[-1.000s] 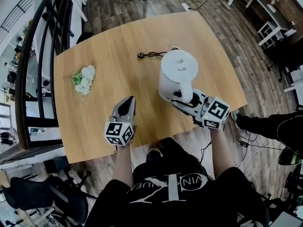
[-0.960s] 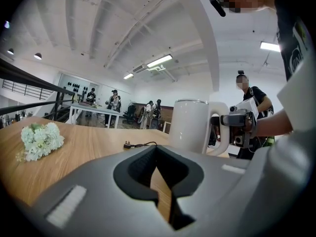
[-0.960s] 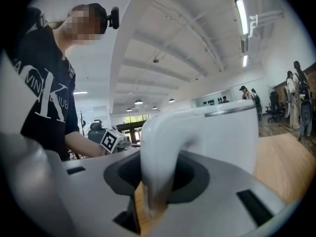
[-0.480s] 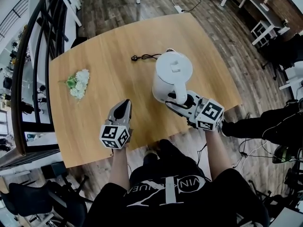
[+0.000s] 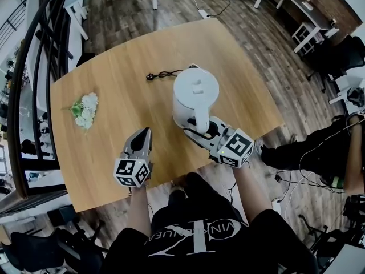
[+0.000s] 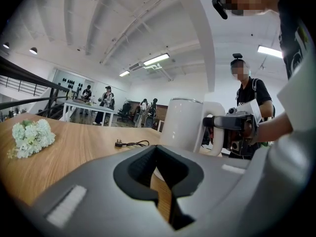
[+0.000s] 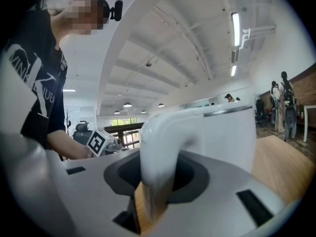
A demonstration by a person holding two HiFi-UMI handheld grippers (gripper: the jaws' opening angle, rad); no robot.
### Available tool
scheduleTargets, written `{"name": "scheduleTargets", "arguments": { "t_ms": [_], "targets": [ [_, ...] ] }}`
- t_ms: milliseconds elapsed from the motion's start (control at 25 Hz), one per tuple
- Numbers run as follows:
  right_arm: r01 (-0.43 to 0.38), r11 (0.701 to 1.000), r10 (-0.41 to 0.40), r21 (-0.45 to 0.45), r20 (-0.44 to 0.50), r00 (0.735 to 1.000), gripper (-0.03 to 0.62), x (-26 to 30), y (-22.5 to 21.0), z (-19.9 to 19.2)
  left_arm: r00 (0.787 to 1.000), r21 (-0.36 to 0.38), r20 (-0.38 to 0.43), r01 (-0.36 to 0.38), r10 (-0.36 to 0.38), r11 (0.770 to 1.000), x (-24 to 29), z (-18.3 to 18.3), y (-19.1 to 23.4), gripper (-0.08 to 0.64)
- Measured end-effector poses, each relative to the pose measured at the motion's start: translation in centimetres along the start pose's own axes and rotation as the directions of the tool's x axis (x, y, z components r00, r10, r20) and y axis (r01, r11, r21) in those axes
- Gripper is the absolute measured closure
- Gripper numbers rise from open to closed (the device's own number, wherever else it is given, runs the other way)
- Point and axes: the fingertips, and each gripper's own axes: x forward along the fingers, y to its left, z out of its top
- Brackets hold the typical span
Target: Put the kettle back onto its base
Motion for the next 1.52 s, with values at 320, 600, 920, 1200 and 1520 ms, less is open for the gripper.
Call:
{"name": "scheduleTargets", "arguments": {
  "t_ms": [320,600,920,1200,1520],
  "targets": [
    [0.109,0.994,-0.109,0.023,0.032,0.994,0.471,0.1,-0.4,0.1,1.000,-0.002,-0.015,0.025,-0.025,1.000,1.1,0.0,-1.4,0.549],
    [0.056,0.998,-0.056,0.005,0.007,0.998,0.469,0.0,-0.1,-0.1,0.999,0.006,-0.011,0.032,-0.032,0.999,1.1,0.4,-1.4,0.549],
    [-0.056,0.998,0.055,-0.016,-0.041,0.998,0.469,-0.8,0.2,-0.2,1.000,0.004,-0.014,0.016,-0.016,1.000,0.4,0.5,-0.4,0.549],
    [-0.123,0.992,0.122,-0.016,-0.056,0.991,0.469,-2.4,-0.4,-0.3,1.000,0.006,-0.018,0.012,-0.011,1.000,0.2,0.4,-0.1,0.549],
    [-0.102,0.995,0.100,-0.020,-0.080,0.992,0.457,-0.9,0.1,-0.3,1.000,-0.003,-0.010,0.002,-0.002,1.000,-0.3,0.5,0.4,0.549]
  ]
}}
